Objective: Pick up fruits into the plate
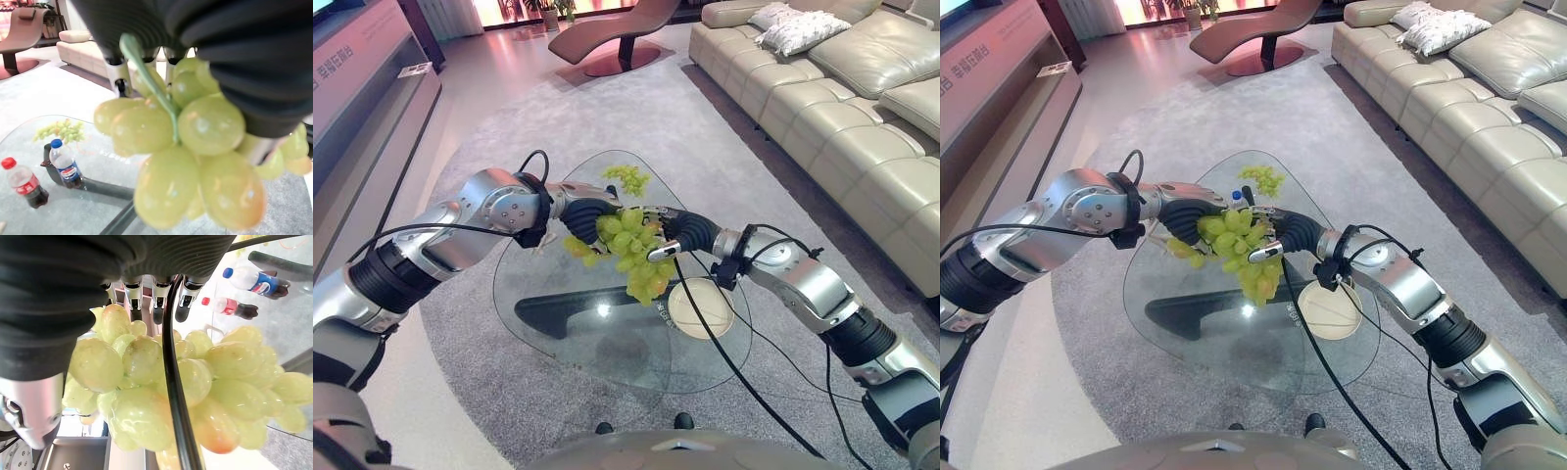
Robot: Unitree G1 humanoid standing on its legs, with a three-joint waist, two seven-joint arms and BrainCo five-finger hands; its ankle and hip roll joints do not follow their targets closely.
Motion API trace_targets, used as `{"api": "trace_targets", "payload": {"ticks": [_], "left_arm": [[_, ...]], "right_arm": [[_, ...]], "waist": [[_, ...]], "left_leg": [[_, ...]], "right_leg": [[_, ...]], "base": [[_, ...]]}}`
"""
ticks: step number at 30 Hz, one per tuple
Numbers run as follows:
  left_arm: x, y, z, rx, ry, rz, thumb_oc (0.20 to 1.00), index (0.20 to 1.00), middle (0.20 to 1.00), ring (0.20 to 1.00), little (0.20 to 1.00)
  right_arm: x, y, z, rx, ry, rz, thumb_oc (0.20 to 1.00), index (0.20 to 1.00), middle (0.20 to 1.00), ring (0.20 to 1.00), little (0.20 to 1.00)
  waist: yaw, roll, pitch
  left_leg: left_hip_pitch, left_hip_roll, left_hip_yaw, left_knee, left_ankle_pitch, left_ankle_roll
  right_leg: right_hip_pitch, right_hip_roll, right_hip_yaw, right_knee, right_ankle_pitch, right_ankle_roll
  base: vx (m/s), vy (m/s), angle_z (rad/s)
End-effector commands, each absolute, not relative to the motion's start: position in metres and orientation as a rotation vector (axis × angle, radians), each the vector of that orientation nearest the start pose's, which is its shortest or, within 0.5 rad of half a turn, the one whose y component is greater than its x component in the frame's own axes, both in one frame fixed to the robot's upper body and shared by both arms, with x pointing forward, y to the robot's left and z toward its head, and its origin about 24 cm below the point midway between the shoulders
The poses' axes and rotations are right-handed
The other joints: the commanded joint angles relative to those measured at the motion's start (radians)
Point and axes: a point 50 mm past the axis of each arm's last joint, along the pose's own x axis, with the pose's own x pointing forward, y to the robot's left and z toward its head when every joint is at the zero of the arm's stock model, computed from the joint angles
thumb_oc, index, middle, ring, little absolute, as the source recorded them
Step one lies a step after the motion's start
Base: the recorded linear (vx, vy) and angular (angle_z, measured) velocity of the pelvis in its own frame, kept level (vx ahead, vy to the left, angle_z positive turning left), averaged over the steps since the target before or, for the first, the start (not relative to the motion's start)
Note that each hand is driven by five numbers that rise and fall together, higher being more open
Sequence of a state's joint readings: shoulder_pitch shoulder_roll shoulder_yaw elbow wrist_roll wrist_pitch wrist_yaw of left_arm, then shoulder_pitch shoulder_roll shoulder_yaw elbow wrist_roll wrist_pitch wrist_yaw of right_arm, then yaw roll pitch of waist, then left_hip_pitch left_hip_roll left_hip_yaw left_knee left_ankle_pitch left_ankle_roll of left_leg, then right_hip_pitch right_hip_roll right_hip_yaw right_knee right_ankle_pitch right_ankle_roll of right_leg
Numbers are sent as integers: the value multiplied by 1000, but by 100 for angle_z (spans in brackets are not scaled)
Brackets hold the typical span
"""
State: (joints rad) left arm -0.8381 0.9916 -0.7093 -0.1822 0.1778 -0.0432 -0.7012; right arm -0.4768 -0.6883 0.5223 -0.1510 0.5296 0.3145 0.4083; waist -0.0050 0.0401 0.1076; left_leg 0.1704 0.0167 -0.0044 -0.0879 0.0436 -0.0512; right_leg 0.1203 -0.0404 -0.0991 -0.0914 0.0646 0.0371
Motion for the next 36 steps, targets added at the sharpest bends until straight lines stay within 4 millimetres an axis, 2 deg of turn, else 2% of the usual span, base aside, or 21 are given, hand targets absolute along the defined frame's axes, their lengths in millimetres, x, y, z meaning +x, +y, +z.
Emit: {"api": "trace_targets", "payload": {"ticks": [1,9,10,11,12,36], "left_arm": [[299,97,255,1519,-521,-908,200,200,200,200,200],[297,92,255,1528,-548,-917,200,200,200,200,200],[296,91,255,1527,-551,-923,200,200,200,200,200],[295,90,255,1527,-554,-926,200,200,200,200,200],[295,89,255,1526,-556,-928,200,200,200,200,200],[292,84,251,1509,-565,-953,200,200,200,200,200]], "right_arm": [[265,-66,141,-257,-27,1223,1000,1000,1000,1000,1000],[261,-59,132,-262,35,1273,1000,1000,1000,1000,1000],[261,-59,129,-266,54,1281,928,928,928,928,928],[260,-58,128,-268,66,1288,426,426,426,426,426],[260,-57,126,-269,74,1292,200,200,200,200,200],[259,-55,120,-229,93,1278,200,200,200,200,200]], "waist": [[8,-44,-34],[10,-45,-31],[11,-46,-33],[12,-47,-33],[13,-47,-33],[12,-49,-32]], "left_leg": [[-8,-60,29,31,-88,33],[-5,-62,26,31,-89,34],[-5,-62,25,31,-89,33],[-5,-62,25,31,-90,33],[-5,-62,24,30,-89,33],[1,-63,23,32,-92,33]], "right_leg": [[33,-24,-14,8,-46,65],[36,-23,-14,9,-50,63],[37,-23,-15,9,-51,63],[37,-23,-16,9,-51,62],[38,-23,-16,9,-52,62],[42,-21,-13,12,-56,60]], "base": [[0,0,0],[0,0,0],[0,0,0],[0,0,0],[0,0,0],[0,0,0]]}}
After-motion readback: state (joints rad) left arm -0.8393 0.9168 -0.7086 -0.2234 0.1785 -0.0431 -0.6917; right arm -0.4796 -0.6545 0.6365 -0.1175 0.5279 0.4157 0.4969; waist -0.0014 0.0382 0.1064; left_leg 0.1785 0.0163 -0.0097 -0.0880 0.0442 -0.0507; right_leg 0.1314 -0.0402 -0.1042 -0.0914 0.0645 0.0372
